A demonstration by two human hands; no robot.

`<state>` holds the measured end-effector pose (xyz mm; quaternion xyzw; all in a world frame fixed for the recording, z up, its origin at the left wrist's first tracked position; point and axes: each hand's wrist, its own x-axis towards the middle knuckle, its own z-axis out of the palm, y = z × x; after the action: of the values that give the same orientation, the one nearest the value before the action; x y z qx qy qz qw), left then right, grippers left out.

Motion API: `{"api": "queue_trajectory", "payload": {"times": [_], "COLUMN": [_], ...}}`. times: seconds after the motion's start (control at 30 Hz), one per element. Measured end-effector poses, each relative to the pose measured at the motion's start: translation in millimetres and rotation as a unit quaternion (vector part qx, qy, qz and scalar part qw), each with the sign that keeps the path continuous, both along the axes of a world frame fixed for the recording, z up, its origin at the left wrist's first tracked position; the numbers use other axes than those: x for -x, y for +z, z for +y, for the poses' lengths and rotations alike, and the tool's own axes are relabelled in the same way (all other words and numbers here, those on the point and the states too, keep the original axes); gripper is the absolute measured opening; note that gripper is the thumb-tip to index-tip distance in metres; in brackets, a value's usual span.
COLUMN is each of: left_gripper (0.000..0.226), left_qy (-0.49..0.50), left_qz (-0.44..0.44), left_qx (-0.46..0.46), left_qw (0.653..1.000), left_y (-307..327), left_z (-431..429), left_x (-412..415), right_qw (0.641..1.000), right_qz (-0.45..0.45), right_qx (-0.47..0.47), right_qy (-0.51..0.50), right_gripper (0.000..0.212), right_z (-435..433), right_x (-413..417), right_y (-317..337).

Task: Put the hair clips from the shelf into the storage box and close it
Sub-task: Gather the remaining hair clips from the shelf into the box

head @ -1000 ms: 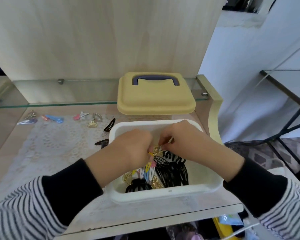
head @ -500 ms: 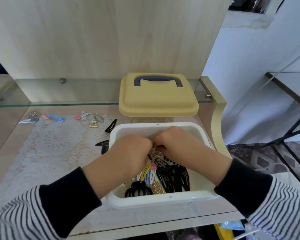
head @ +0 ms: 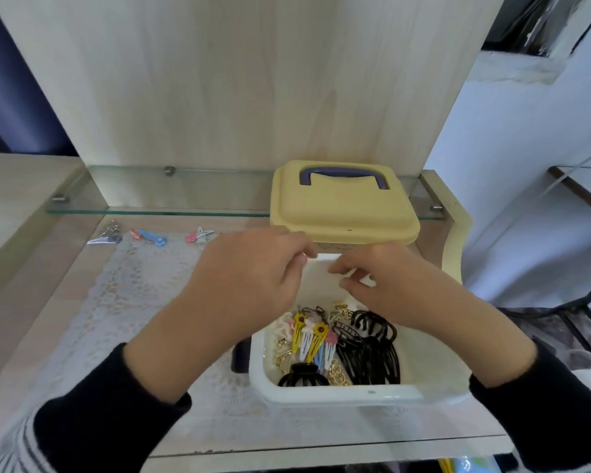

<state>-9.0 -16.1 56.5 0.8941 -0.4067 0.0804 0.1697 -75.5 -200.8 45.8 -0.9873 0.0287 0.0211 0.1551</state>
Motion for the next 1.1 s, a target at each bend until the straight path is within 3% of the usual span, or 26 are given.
{"api": "queue_trajectory", "payload": {"times": [0.27, 0.43, 0.6, 0.77, 0.93, 1.1], "left_gripper": [0.027, 0.024, 0.031, 0.034, 0.045, 0.050], "left_qy": [0.104, 0.191, 0.227, 0.283, 0.329, 0.328], "left_qz": [0.020, 0.003, -0.020, 0.053, 0.087, 0.080], "left_qx": [0.226, 0.279, 0.255, 0.148, 0.076, 0.049], "left_qw": [0.969, 0.941, 0.940, 0.946, 0.937, 0.940], "left_y": [-13.3, -38.6, -74.4, -119.7, -147.7, -152.8], "left_z": [55.8, 95.0, 127.2, 153.3, 166.4, 158.0], "left_x": [-25.9, -44.1, -52.5, -62.2, -71.3, -80.3], "right_qw": [0.959, 0.958, 0.981, 0.965, 0.968, 0.964], "right_qz": [-0.183, -0.226, -0.138, -0.231, -0.192, -0.183], "right_qx": [-0.204, -0.174, -0.134, -0.033, 0.036, 0.066], "right_qy": [-0.069, -0.030, -0.027, -0.116, -0.155, -0.183], "right_gripper": [0.015, 0.025, 0.037, 0.038, 0.052, 0.049], "right_z": [71.8, 143.3, 193.9, 226.9, 231.3, 229.3], "right_x": [-9.2, -26.8, -48.3, -78.7, -97.4, -112.9], "right_y": [34.8, 22.5, 5.2, -61.1, -111.4, -130.0]}}
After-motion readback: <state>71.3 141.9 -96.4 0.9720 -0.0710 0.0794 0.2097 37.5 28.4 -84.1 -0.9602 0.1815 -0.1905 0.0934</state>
